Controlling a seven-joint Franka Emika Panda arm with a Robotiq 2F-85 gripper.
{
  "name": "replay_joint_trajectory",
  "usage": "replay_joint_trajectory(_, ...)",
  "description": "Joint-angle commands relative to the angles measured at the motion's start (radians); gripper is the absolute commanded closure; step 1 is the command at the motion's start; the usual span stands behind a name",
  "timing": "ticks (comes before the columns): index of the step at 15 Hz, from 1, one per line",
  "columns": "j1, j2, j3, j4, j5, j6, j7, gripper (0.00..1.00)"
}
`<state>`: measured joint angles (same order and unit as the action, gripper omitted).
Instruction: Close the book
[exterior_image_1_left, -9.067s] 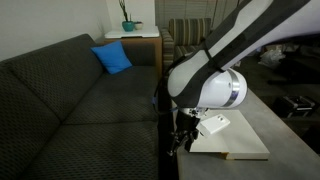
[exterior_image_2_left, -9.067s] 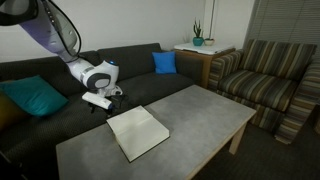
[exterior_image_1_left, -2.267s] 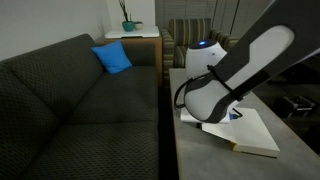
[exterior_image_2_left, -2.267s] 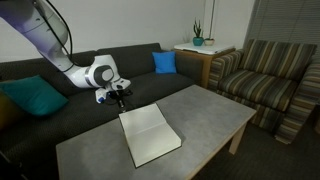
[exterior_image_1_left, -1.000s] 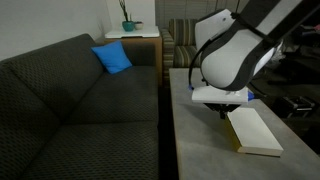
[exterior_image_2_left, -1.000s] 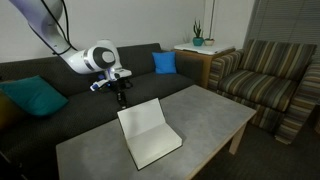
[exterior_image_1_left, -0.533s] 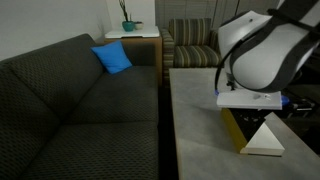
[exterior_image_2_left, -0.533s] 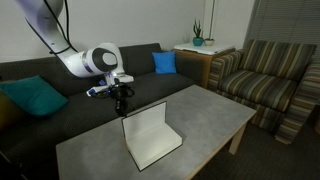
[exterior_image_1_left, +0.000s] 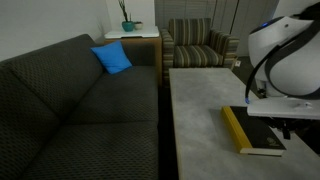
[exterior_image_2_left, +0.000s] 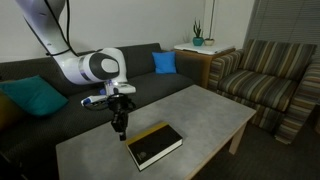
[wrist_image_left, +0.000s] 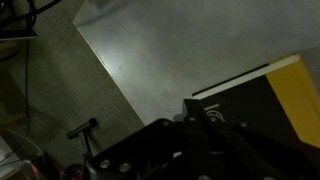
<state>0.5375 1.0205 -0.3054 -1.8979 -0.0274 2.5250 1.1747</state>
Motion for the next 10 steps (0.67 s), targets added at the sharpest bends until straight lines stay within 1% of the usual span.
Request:
replay_joint_trajectory(1, -0.023, -0.129, 0.013, -0.146, -0.076, 0.206, -0.031, 1.0)
replay_joint_trajectory(2, -0.023, -0.166, 0.013, -0.179, -0.088, 0.26, -0.047, 1.0)
replay_joint_trajectory(4, -0.026, -0.234, 0.016, -0.246, -0.12, 0.347, -0.12, 1.0)
replay_joint_trajectory(7, -0.025, -0.343, 0.026, -0.326, -0.149, 0.397, -0.253, 1.0)
replay_joint_trajectory(9, -0.041, -0.412, 0.048, -0.36, -0.156, 0.399, -0.357, 1.0)
replay_joint_trajectory(10, -0.053, -0.443, 0.064, -0.375, -0.156, 0.396, -0.413, 0.98)
